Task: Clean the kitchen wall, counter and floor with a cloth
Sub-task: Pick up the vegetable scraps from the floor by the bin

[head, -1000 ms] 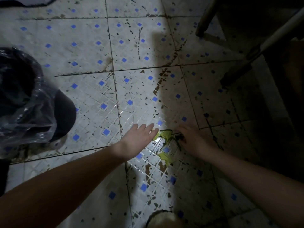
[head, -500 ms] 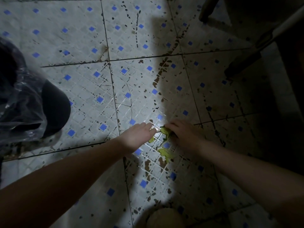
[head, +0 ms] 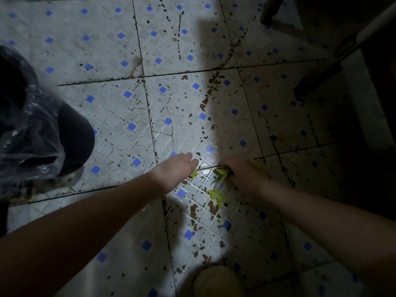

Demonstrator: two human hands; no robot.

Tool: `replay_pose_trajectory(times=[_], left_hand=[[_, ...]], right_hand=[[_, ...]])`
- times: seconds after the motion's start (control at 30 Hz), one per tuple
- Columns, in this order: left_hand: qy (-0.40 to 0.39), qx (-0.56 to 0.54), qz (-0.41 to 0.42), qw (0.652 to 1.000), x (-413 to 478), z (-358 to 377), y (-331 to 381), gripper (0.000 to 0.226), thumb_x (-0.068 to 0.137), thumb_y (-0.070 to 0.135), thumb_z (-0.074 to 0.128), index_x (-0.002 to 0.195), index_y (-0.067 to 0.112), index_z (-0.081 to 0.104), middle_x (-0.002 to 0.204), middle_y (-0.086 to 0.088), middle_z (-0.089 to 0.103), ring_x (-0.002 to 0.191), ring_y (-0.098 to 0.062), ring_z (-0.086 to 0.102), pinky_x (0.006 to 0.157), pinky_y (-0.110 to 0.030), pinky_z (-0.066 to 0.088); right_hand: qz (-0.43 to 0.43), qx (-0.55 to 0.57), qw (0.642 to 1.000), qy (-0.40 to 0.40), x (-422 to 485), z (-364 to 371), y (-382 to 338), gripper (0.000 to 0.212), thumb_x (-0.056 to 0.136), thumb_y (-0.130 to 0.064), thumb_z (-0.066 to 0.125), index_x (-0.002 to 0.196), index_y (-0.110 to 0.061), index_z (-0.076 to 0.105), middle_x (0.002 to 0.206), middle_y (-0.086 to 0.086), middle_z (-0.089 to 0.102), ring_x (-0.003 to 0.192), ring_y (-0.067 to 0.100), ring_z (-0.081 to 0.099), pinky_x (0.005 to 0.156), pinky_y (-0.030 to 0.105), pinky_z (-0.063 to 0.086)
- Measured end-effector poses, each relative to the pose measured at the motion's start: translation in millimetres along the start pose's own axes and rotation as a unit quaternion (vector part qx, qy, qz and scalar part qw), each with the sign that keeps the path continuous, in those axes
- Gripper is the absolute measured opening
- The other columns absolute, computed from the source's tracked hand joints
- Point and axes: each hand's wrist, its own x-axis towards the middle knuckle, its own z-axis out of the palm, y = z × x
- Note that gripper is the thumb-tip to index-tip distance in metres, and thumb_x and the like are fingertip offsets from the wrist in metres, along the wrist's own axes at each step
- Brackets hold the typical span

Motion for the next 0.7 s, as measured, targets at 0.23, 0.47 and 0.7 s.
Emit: replay_pose_trajectory(times=[0.23,0.47,0.7], left_hand=[[0.034,-0.005,-0.003,0.999,-7.5,2.3,-1.4,0.043,0.077,-0.018,0.045,0.108,0.012,0.045,0.101,-0.006,0.047,0.08,-0.014,0.038,0.068,-0.026,0.036],[0.054,-0.017,-0.007,0.998,-1.6,-0.6,3.6,0.047,0.075,-0.016,0.053,0.11,0.014,0.043,0.103,-0.005,0.046,0.082,-0.016,0.04,0.072,-0.029,0.044],[0.032,-0.04,0.01,0.999,2.9,-4.8,28.4,0.061,0.06,-0.026,0.052,0.108,0.011,0.044,0.105,-0.007,0.047,0.091,-0.022,0.049,0.078,-0.036,0.05]], right_hand=[[0.07,-0.017,0.995,0.064,-9.6,-15.2,14.8,0.023,0.086,-0.001,0.053,0.103,-0.014,0.06,0.104,0.006,0.062,0.096,0.022,0.058,0.083,0.038,0.05],[0.089,0.023,0.987,0.133,-21.3,-20.8,27.3,0.027,0.085,-0.001,0.054,0.094,-0.026,0.06,0.09,-0.008,0.057,0.084,0.01,0.055,0.068,0.025,0.044],[0.123,0.036,0.98,0.155,-30.2,-23.2,27.8,0.031,0.086,-0.002,0.056,0.085,-0.033,0.054,0.086,-0.012,0.055,0.081,0.007,0.054,0.068,0.023,0.044]])
